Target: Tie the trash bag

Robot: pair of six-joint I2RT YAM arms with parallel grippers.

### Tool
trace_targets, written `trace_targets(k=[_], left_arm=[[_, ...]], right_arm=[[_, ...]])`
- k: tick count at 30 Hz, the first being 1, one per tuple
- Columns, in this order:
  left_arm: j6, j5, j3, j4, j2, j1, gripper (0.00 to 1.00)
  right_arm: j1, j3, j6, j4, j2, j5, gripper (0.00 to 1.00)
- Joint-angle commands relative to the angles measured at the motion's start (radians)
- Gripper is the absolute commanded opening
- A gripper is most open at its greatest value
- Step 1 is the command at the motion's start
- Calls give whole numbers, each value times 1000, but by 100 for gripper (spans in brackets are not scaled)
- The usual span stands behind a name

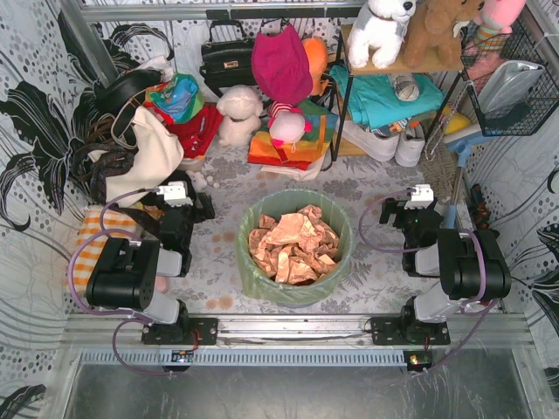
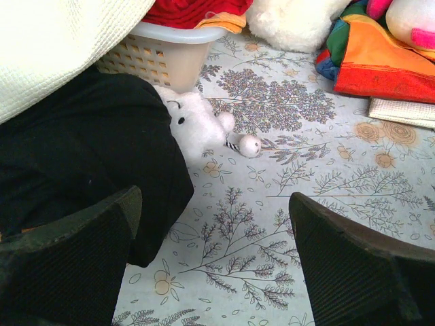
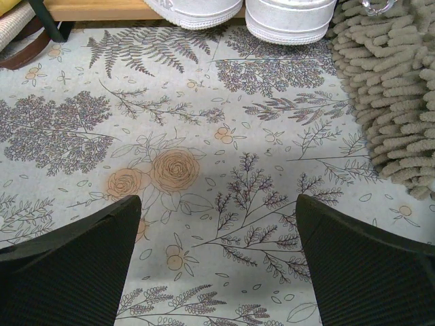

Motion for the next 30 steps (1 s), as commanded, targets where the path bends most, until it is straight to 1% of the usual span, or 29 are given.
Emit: trace_targets(k=[1,24,28,30], left_arm=[[-3,4,-7,50,-17,6,98],[-4,4,-6,49,-16,5,98],[-1,3,-9,53,-19,6,98],[1,12,-12,54,-28,6,98]], right_arm=[[-5,-9,12,11,-22,-19,97],[-5,-6,13,5,-22,-17,97],[-5,-1,14,-7,-26,-13,97],[-5,11,13,-52,-58,-12,97]])
